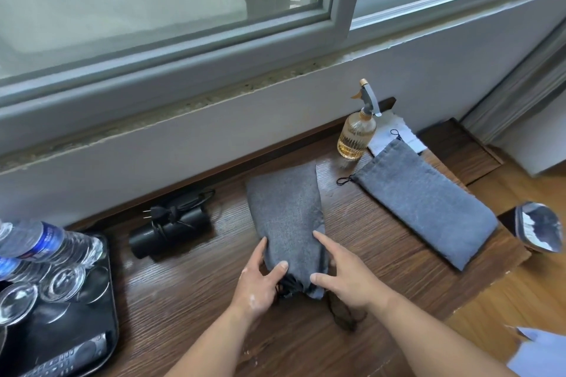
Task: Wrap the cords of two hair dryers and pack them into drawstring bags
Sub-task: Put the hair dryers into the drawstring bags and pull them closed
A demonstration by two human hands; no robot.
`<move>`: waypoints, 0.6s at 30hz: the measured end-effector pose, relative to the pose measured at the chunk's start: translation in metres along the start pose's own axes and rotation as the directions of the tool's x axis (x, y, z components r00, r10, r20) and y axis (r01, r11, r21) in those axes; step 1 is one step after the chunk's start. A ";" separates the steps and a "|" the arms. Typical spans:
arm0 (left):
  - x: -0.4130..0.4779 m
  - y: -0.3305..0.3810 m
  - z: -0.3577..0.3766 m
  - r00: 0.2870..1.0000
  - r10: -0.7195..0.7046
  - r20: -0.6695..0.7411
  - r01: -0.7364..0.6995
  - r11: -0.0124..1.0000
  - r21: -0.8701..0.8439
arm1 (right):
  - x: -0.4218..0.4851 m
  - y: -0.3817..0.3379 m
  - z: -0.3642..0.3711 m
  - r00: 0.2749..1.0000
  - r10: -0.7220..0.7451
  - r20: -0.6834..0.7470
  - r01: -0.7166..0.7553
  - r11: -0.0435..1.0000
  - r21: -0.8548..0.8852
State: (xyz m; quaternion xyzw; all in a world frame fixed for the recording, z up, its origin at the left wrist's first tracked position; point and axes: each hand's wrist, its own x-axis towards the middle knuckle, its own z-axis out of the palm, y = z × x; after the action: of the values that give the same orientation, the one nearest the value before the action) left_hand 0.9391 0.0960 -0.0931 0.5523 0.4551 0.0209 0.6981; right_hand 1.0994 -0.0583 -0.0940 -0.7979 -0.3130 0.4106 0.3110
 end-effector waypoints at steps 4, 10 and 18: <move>0.025 0.012 0.029 1.000 0.009 -0.005 -0.010 0.996 -0.090 | 0.024 0.009 -0.035 1.000 0.009 0.008 -0.009 1.000 0.010; 0.043 0.030 0.058 0.999 -0.014 -0.038 0.010 0.994 -0.107 | 0.047 0.016 -0.074 0.999 -0.025 0.026 0.023 0.998 0.055; 0.024 0.099 0.056 0.932 0.210 -0.296 -0.052 0.885 0.463 | 0.009 0.061 -0.158 0.998 0.006 -0.062 0.002 0.992 0.128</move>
State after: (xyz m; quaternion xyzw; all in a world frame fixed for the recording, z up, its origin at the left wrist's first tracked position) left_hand 1.0372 0.1053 -0.0310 0.7159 0.5217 0.0579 0.4604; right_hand 1.2524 -0.1266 -0.0694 -0.7890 -0.2755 0.4050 0.3708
